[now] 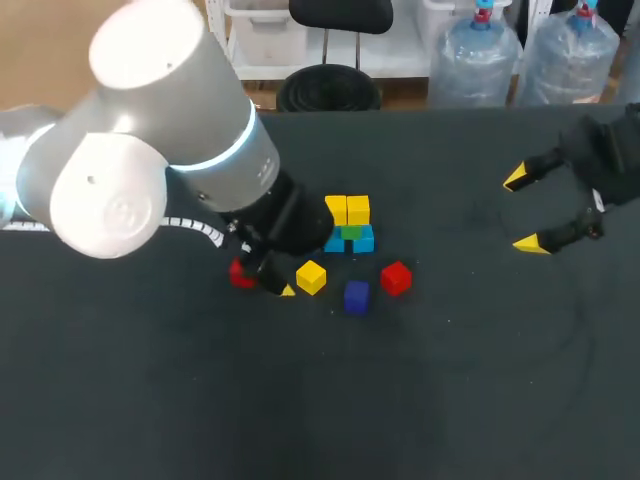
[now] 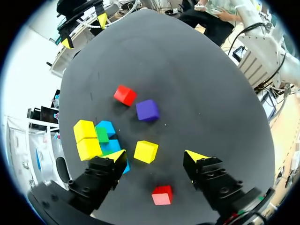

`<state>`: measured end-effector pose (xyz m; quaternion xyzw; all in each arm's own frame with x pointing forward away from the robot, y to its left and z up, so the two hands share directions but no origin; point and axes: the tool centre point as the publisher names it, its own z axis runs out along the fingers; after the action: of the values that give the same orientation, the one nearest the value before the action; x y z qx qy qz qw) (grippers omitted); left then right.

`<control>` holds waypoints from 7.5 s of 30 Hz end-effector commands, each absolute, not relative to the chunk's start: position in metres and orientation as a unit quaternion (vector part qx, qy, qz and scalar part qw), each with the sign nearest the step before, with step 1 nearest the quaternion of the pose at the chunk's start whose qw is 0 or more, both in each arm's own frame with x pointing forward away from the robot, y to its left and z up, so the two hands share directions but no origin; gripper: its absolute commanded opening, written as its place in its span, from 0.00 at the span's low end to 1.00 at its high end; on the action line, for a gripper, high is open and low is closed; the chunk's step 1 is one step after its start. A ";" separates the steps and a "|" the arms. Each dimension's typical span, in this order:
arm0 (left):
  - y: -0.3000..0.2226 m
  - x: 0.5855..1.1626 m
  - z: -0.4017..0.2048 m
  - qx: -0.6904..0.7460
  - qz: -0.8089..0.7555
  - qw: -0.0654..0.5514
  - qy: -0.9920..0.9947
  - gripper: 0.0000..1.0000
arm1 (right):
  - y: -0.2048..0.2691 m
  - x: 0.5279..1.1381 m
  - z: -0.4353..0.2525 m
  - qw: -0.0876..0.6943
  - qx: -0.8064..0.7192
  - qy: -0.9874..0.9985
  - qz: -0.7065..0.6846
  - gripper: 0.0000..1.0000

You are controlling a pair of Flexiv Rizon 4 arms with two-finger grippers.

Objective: Place the blue cubes, place green cubes on the blue cubes, place the yellow cubes on the green cubes, then place the red cubes on the yellow cubes, and place purple cube on the red cubes.

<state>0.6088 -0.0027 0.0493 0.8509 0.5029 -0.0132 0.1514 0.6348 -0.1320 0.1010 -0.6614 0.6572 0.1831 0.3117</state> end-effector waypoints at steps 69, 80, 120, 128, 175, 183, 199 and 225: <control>0.003 0.637 -0.005 0.869 -0.023 0.101 0.483 0.74 | -0.132 0.636 0.100 0.312 -0.662 0.656 0.184 1.00; 0.004 0.638 -0.008 0.868 -0.028 0.097 0.487 0.47 | -0.132 0.636 0.100 0.312 -0.662 0.656 0.184 1.00; -0.014 0.637 0.002 0.870 -0.029 0.090 0.483 0.43 | -0.132 0.636 0.100 0.312 -0.662 0.656 0.184 1.00; -0.008 0.636 0.002 0.866 -0.028 0.091 0.492 0.16 | -0.132 0.636 0.100 0.312 -0.662 0.656 0.184 1.00; 0.032 0.654 0.091 0.691 -0.022 0.107 0.715 0.00 | -0.132 0.636 0.100 0.312 -0.662 0.656 0.184 1.00; 0.026 0.664 0.095 0.680 -0.015 0.125 0.723 0.00 | -0.132 0.636 0.100 0.312 -0.662 0.656 0.184 1.00; 0.011 0.688 0.091 0.688 -0.007 0.133 0.713 0.00 | -0.132 0.636 0.100 0.312 -0.662 0.656 0.184 1.00; -0.009 0.703 0.080 0.698 -0.015 0.128 0.704 0.00 | -0.132 0.636 0.100 0.312 -0.662 0.656 0.184 1.00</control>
<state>0.6985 -0.0059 0.0806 0.6976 0.7039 -0.0146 0.1331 0.6349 -0.1319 0.1011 -0.6614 0.6571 0.1833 0.3116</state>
